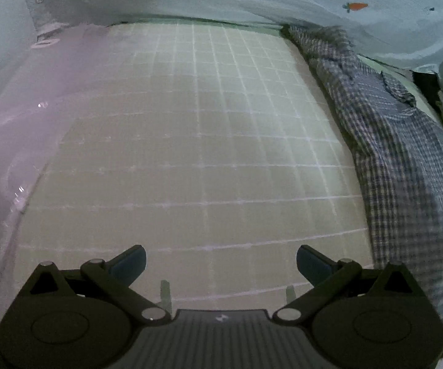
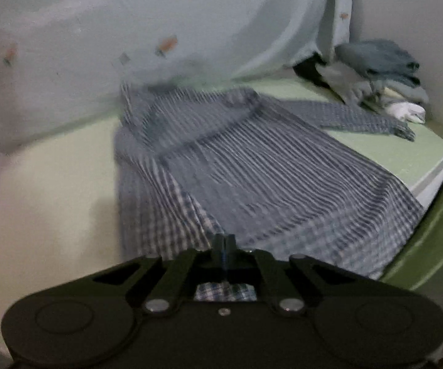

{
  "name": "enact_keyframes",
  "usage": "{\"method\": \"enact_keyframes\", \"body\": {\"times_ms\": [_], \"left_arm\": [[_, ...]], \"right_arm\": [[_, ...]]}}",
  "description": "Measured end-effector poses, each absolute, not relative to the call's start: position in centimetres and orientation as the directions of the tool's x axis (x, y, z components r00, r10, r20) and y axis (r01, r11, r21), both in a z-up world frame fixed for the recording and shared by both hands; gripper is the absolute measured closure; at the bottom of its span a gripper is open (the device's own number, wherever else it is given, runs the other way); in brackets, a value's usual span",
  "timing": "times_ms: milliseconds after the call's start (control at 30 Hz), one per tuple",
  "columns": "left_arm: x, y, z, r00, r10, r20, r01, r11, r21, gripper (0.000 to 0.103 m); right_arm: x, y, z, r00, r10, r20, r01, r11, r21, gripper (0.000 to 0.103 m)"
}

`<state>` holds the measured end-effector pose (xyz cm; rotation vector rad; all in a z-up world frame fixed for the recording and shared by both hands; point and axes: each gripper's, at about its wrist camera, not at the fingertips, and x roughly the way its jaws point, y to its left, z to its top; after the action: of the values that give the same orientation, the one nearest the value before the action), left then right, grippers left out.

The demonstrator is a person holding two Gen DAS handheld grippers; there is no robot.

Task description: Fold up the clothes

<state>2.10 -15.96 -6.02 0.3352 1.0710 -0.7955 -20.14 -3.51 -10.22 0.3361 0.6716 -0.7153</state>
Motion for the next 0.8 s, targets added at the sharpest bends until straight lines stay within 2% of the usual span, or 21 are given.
{"method": "enact_keyframes", "body": {"times_ms": [167, 267, 300, 333, 400, 433, 633, 800], "left_arm": [[-2.1, -19.6, -6.1, 0.267, -0.364, -0.892, 0.673, 0.733, -0.098, 0.0], [-3.7, -21.4, -5.8, 0.286, -0.351, -0.892, 0.629, 0.771, -0.102, 0.0], [-4.1, -22.0, -5.7, 0.291, -0.346, -0.892, 0.617, 0.78, -0.102, 0.0], [-4.4, -22.8, -5.7, 0.296, -0.335, -0.894, 0.606, 0.789, -0.096, 0.0], [-5.0, -24.0, -5.4, 0.309, -0.319, -0.896, 0.594, 0.8, -0.08, 0.0], [-5.2, -24.7, -5.2, 0.316, -0.314, -0.895, 0.591, 0.804, -0.074, 0.0], [-3.3, -28.4, -4.4, 0.337, -0.305, -0.891, 0.598, 0.8, -0.048, 0.0], [0.2, -33.0, -4.0, 0.348, -0.344, -0.872, 0.603, 0.794, -0.073, 0.0]], "right_arm": [[-19.6, -7.6, -14.1, 0.528, -0.372, -0.763, 0.634, 0.771, 0.063, 0.102], [-19.3, -8.9, -14.5, 0.539, -0.291, -0.79, 0.56, 0.825, 0.078, 0.097], [-19.2, -9.4, -14.2, 0.549, -0.264, -0.793, 0.53, 0.844, 0.086, 0.093], [-19.3, -10.1, -13.7, 0.57, -0.247, -0.784, 0.508, 0.855, 0.1, 0.082], [-19.7, -11.7, -12.8, 0.608, -0.221, -0.763, 0.479, 0.868, 0.13, 0.067], [-19.9, -12.6, -12.3, 0.626, -0.213, -0.75, 0.471, 0.87, 0.146, 0.065], [-18.1, -19.2, -11.4, 0.624, -0.252, -0.74, 0.53, 0.832, 0.163, 0.062], [-14.6, -24.1, -11.3, 0.596, -0.304, -0.743, 0.593, 0.791, 0.152, 0.062]]}}
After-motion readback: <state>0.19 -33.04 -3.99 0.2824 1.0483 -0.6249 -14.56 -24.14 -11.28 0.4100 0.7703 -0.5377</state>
